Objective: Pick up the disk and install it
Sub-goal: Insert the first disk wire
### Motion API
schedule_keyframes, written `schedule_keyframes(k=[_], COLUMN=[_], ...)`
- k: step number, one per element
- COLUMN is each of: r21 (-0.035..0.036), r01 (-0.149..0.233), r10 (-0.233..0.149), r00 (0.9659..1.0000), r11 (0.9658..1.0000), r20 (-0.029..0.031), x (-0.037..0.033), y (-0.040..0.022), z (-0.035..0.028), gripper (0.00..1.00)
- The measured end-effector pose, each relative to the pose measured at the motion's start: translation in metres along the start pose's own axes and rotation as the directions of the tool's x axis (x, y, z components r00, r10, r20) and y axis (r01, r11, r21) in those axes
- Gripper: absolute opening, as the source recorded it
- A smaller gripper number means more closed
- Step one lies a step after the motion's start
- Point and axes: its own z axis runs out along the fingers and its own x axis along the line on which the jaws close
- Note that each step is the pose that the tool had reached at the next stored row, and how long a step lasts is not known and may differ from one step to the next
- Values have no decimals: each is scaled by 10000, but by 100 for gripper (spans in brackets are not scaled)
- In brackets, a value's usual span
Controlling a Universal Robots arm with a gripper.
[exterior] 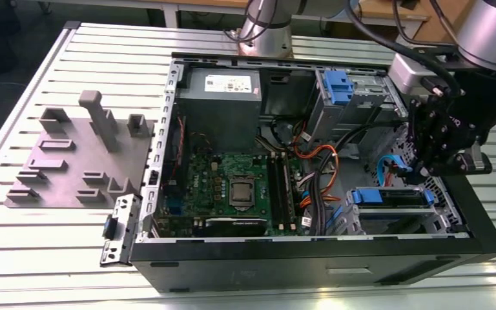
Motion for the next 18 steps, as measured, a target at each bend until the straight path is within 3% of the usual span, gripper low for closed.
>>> schedule_keyframes(k=[3,7,12,16,18], r21=[62,277,486,598,605], r01=[-4,-22,-46,-44,-42], r10=[4,22,45,41,38], r00=[10000,10000,10000,10000,10000], r11=[10000,9996,9988,9982,9982], r20=[3,12,19,61,70], x=[22,42,98,108,108], y=[23,60,96,143,146], z=[6,6,16,22,23], gripper=[16,16,16,16,16])
